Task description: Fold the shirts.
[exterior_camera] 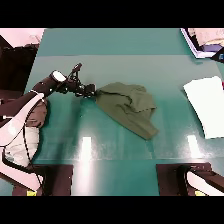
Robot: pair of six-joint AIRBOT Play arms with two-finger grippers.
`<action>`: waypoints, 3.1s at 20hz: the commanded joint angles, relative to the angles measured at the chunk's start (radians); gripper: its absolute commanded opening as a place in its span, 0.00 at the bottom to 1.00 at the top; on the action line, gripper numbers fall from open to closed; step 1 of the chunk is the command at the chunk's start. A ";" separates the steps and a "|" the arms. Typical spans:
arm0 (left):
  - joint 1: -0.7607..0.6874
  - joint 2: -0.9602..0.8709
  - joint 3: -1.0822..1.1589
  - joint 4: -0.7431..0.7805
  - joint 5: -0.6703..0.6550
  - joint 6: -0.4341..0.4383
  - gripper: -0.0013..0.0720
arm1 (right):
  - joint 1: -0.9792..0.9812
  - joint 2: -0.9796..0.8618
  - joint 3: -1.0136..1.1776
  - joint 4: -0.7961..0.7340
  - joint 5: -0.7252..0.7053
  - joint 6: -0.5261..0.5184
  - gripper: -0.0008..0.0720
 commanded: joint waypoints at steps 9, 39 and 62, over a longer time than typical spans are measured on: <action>-0.005 0.317 -0.057 0.253 -0.372 0.073 0.05 | 0.001 0.172 -0.546 0.002 -0.044 0.000 0.03; -0.102 0.151 0.144 0.041 -0.303 0.197 0.84 | -0.007 0.145 -0.839 0.210 -0.276 -0.069 0.54; -0.206 -0.217 0.353 0.005 -0.378 0.203 0.05 | -0.007 0.145 -0.839 0.210 -0.249 -0.056 0.54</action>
